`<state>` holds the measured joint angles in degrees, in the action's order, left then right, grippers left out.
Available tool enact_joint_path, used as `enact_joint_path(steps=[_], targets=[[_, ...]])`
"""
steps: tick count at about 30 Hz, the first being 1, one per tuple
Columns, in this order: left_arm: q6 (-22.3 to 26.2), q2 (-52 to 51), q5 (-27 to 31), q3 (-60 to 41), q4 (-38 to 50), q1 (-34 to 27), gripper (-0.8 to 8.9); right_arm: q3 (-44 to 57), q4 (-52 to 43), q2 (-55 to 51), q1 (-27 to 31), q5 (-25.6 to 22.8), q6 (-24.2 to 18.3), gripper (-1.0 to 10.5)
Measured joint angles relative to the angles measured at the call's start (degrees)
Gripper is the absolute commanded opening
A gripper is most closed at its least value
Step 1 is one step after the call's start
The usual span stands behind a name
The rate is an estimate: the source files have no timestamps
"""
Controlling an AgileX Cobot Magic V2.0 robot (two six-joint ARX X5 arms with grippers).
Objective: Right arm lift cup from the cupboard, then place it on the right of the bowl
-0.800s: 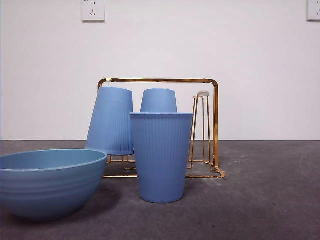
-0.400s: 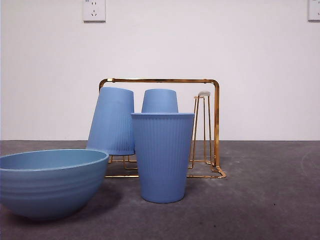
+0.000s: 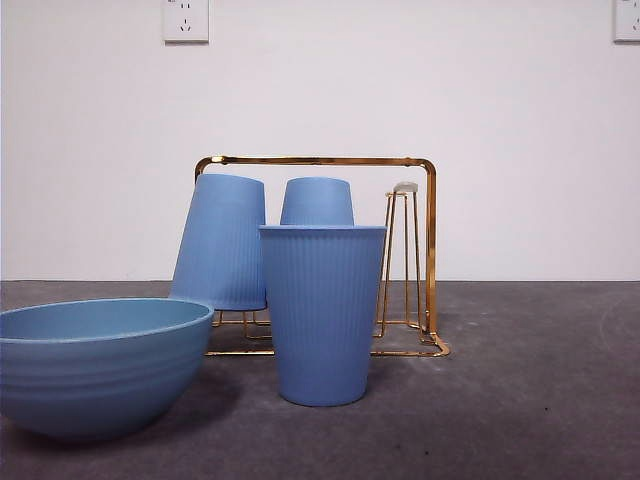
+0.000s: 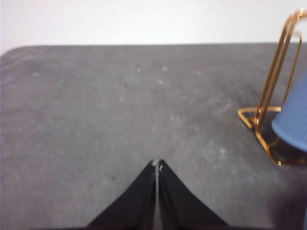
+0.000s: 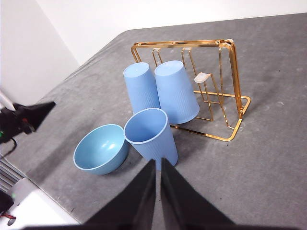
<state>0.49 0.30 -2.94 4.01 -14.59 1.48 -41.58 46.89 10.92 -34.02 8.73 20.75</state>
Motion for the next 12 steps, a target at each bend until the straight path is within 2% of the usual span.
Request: enact_joint_path(steps=[5,12], targets=[[0.17,-0.07,0.0,-2.1,4.22,-0.09,0.05,0.0,-0.04,0.02,0.0,0.0,0.0,0.2],[0.22,-0.04,0.0,-2.16,4.33,-0.13,0.06,0.0,-0.46,0.04,0.0,0.02,0.0,0.2]])
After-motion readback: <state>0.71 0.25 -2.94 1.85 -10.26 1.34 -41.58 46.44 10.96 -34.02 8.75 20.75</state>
